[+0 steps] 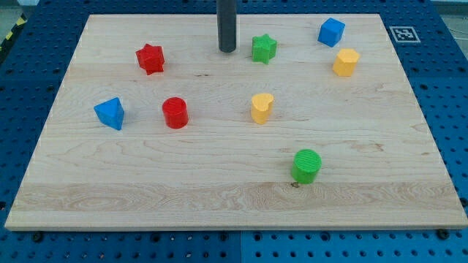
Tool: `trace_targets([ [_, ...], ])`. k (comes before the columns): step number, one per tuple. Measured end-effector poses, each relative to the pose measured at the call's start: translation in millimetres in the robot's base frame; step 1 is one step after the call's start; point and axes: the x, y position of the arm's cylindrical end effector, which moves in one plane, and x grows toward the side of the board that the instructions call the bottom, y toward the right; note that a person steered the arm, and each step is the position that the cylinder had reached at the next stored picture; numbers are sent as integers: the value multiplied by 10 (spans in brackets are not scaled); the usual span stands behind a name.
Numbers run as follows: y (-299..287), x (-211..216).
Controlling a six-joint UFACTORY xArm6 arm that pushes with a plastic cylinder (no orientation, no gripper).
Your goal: Move the red star to the left side of the green star
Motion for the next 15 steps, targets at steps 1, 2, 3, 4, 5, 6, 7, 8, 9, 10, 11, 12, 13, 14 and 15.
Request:
trace_targets([
  [1, -61, 0],
  [2, -243, 0],
  [3, -603, -3],
  [4, -1032, -81],
  [5, -1462, -309],
  [6, -1678, -338],
  [7, -1711, -158],
  [8, -1711, 130],
  [9, -1723, 387],
  [10, -1596, 536],
  [11, -1380, 551],
  [12, -1170, 567],
  [13, -1173, 885],
  [14, -986, 989],
  [15, -981, 699],
])
